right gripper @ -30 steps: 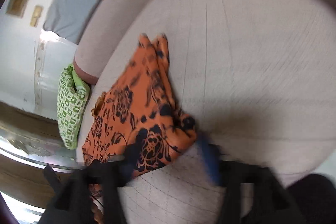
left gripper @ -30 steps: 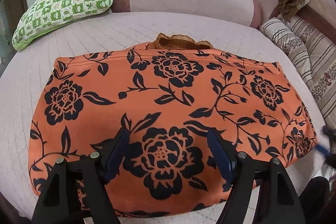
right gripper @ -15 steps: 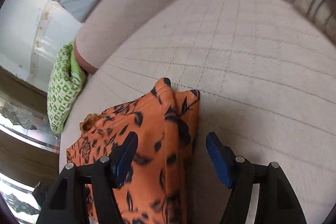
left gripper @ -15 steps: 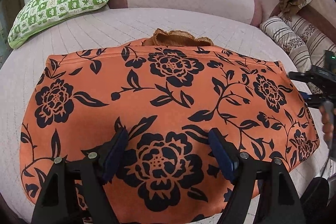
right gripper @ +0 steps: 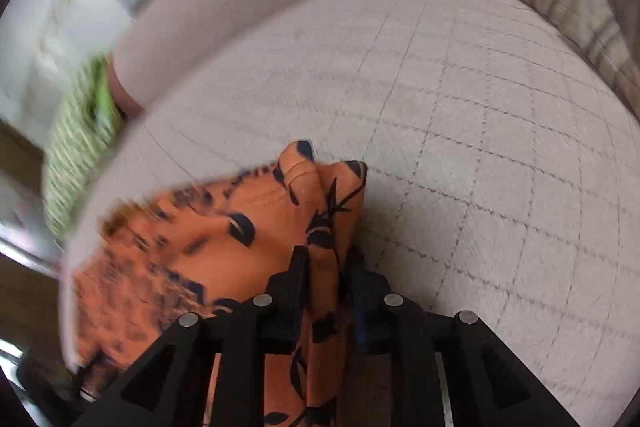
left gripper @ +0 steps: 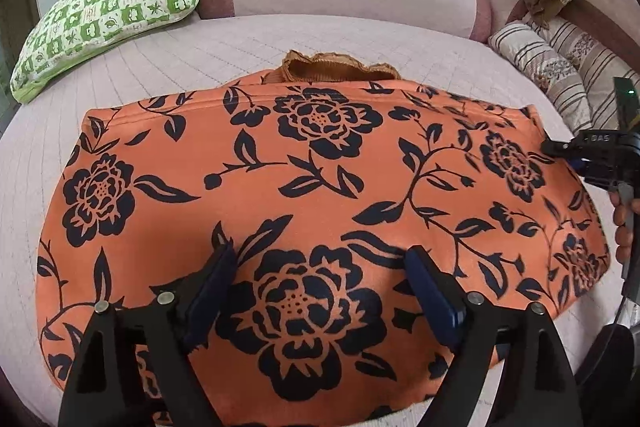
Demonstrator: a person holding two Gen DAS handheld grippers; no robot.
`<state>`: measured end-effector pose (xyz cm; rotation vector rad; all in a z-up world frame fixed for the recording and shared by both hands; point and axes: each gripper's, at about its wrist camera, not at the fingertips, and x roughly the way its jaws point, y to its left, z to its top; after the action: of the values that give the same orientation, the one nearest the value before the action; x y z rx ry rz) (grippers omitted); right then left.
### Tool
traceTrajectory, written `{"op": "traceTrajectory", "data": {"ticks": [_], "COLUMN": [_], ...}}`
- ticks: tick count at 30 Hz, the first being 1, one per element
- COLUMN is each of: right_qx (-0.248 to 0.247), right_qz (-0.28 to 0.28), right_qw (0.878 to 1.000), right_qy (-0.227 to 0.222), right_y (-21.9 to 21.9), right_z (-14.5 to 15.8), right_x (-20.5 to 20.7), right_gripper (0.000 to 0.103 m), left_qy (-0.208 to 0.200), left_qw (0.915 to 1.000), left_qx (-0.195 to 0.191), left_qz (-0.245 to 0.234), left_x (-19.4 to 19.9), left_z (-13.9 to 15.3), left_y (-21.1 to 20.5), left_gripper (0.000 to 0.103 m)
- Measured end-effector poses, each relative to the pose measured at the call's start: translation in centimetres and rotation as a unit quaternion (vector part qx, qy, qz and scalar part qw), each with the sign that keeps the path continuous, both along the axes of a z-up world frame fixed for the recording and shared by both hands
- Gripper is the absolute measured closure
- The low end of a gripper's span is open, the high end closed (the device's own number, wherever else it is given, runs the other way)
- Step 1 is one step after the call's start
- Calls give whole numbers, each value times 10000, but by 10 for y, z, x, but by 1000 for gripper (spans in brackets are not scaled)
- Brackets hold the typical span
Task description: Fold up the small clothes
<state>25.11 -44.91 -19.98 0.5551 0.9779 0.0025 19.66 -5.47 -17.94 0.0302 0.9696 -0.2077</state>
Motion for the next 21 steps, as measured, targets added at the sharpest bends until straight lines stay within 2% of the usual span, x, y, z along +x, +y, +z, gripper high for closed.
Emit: {"op": "traceTrajectory", "data": {"ticks": [1,3,5,7,9,11,13,16,18,21], "right_qx": [-314,-510,-354,-12,404,207,-122,-168,12,277], "right_qz": [7,101,285,567,790,757,805,778,770,724], "right_qw": [9995,9979,9966,9948,9957,9962,9966,9966,9967,9967], "right_qy": [-79,-385,-691,-848,-276,376,85,217,263,231], "right_y": [4,12,23,37,44,47,53,56,52,45], "right_z": [14,38,58,64,30,-9,-1,1,-3,-3], "right_x": [-6,-20,-36,-46,-43,-37,-42,-39,-36,-37], "right_gripper": [80,80,80,71,18,17,17,17,17,17], "left_qy": [34,56,82,106,129,68,-52,-297,-296,-64], "left_qw": [10000,9999,9999,9998,9997,9995,9995,9977,9940,9816], "left_qx": [-25,-85,-90,-105,-166,-238,-236,-346,-477,-817], "left_qz": [22,79,89,98,118,171,212,505,940,1723], "left_x": [0,1,0,-2,-6,-13,-25,-48,-61,-74], "left_z": [0,1,2,4,9,19,33,51,53,36], "left_y": [2,4,5,5,8,15,28,64,97,152], "left_gripper": [17,17,17,17,17,17,17,17,17,17]}}
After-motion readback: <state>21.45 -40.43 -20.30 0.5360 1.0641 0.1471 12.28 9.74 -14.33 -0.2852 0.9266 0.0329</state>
